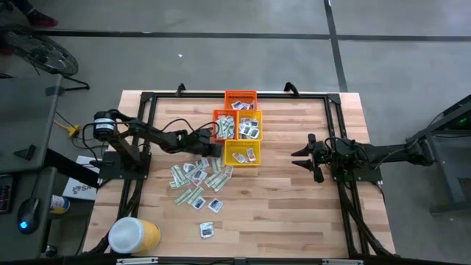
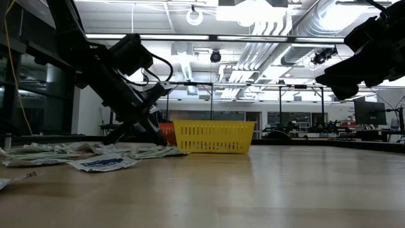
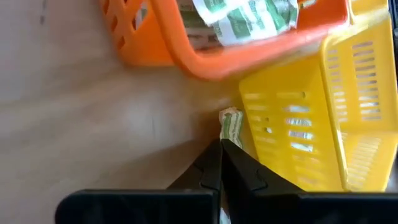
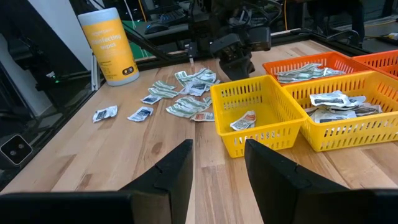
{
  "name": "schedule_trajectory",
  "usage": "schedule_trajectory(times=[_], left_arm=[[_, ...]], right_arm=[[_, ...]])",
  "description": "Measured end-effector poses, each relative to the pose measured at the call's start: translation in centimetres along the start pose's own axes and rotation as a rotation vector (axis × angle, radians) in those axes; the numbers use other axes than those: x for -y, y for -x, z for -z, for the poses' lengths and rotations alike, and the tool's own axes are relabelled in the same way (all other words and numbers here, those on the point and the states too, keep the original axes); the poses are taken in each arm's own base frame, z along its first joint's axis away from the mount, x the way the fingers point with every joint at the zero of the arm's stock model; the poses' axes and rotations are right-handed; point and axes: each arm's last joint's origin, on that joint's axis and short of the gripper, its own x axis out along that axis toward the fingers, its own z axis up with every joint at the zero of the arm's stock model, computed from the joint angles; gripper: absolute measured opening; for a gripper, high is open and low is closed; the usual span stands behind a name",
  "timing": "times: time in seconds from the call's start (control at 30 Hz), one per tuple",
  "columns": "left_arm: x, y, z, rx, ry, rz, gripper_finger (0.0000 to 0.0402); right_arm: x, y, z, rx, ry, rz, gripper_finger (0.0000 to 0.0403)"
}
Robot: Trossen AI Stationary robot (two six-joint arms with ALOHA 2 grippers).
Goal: Pick & Place First Aid Supplies
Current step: Put the bandage into the bottom orange bin
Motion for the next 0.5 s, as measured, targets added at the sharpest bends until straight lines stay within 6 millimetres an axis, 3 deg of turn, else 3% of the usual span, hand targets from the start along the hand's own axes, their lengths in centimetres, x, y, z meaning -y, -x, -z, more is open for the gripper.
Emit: schedule_trajectory(times=[0.5], left_arm=[[0.5,4.5,-0.3,0.029,-0.014,-0.063,0.0000]], right_arm=[[0.0,0.0,0.0,0.000,0.000,0.000,0.0139]])
